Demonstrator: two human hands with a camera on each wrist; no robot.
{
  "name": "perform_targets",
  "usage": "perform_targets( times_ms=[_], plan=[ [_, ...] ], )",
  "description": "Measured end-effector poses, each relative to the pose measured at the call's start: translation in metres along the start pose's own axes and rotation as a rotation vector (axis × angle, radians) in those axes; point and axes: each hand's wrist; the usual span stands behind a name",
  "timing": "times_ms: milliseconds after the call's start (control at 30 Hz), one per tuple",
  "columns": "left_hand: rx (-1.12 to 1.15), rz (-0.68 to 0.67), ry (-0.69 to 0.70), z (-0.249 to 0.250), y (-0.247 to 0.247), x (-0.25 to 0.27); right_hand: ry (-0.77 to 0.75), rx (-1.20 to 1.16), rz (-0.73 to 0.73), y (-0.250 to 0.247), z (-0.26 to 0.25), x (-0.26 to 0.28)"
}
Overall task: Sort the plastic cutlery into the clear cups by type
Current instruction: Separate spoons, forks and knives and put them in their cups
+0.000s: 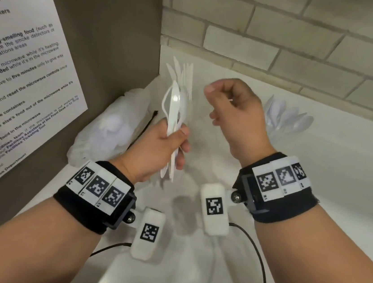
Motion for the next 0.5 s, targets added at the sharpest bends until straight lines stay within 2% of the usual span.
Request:
perform_targets(
  times_ms=[67,200,500],
  plan=[
    [-0.074,-0.007,0.034,-0.003,0.001,-0.001,-0.024,0.074,-0.060,0.003,-0.006,-0.005],
    [-0.096,-0.009,0.014,-0.005,0.002,-0.003,0.033,0.196,-0.142,0.012,-0.004,-0.013],
    [-0.179,-0.009,0.039,-0.009,0.007,-0.003,0.104,0.117,-0.088,0.014,-0.005,-0.012]
  ],
)
Point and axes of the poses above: each hand's wrist, its own x-axis away from the middle knuckle, its own y-axis out of the palm, z = x × y, and after that the axes turned 11 degrees about -z, right-handed
